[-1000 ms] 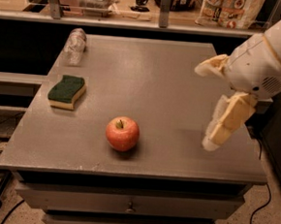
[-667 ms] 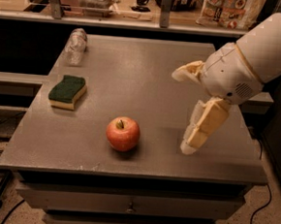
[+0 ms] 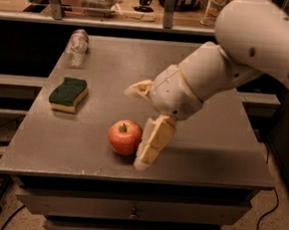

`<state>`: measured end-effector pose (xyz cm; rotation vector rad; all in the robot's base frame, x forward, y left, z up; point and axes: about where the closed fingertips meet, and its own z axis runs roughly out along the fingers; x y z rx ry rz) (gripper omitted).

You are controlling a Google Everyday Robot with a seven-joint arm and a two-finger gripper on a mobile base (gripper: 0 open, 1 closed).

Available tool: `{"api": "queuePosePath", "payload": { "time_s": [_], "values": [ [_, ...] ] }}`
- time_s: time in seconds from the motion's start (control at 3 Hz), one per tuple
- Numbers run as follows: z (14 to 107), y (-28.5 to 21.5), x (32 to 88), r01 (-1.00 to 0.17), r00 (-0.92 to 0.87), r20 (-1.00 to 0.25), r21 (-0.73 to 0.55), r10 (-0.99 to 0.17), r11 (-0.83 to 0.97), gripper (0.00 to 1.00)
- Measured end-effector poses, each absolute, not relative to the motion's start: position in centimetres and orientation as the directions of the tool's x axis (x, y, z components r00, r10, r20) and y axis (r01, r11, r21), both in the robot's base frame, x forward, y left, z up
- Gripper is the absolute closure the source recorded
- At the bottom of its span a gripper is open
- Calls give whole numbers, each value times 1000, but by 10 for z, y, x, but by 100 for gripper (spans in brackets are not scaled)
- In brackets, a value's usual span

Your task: Pick apple

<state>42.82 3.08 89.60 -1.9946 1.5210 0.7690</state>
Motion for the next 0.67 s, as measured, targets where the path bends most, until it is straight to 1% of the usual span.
{"api": "queuePosePath", "payload": {
  "time_s": [0.33, 0.67],
  "values": [
    [883, 53, 425, -960, 228, -718, -51, -657, -276, 0],
    [868, 64, 423, -960, 218, -721, -36, -657, -279, 0]
  ]
}}
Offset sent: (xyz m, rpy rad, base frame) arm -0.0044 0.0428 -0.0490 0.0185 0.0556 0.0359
